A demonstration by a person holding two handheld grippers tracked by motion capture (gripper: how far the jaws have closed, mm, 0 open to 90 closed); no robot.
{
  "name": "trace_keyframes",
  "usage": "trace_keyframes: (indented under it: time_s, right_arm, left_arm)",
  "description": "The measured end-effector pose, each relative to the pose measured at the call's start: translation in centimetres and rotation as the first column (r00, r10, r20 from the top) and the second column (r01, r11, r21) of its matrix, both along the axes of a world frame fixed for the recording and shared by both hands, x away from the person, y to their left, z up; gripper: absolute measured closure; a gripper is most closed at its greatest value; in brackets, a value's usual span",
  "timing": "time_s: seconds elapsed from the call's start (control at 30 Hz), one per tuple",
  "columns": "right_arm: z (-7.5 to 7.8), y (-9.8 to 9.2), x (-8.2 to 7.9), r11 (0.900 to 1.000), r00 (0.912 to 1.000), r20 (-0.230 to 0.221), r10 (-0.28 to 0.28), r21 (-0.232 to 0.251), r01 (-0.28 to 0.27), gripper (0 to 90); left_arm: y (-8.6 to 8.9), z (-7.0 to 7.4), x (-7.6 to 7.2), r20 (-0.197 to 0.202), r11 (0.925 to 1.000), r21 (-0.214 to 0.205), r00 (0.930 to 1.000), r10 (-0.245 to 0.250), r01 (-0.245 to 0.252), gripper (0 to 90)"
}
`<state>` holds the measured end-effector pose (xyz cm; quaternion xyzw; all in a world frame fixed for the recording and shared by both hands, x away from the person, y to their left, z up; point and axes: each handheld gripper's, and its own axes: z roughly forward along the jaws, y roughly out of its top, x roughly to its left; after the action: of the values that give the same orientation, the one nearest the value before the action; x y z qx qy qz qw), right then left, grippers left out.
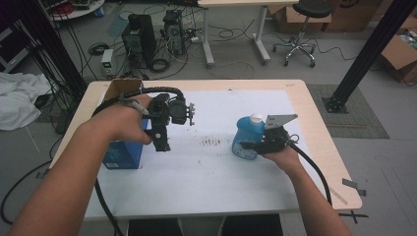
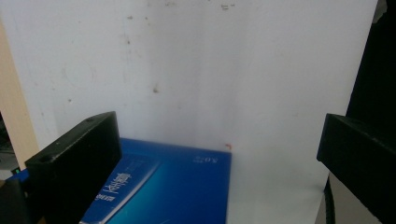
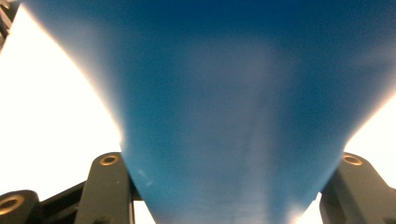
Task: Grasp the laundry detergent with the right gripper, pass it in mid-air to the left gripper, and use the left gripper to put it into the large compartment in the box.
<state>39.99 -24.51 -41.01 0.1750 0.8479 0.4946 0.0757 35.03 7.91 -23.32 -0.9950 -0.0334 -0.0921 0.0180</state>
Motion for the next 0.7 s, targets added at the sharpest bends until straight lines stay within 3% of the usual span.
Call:
trace_keyframes:
  time_s: [0.1,0.43,0.7]
  right_arm:
    - [0.1,0.0,-0.2,1.0000,0.9996,0.027,0.000,-0.008,0.000,43.9]
    - [0.8,0.2,-0.6,0.9990,0.9983,0.047,0.035,-0.029,-0.033,46.9]
    - [3.7,0.4,-1.6,0.9904,0.9892,0.063,0.133,-0.048,-0.130,47.0]
  left_arm:
    - [-0.1,0.0,0.0,0.000,1.0000,-0.001,1.0000,-0.004,0.004,0.3]
    - [-0.1,0.4,-0.1,0.006,0.9999,-0.010,1.0000,-0.006,0.006,0.3]
    - [-0.6,0.9,-0.1,0.000,0.9999,-0.004,0.9999,-0.014,0.014,0.3]
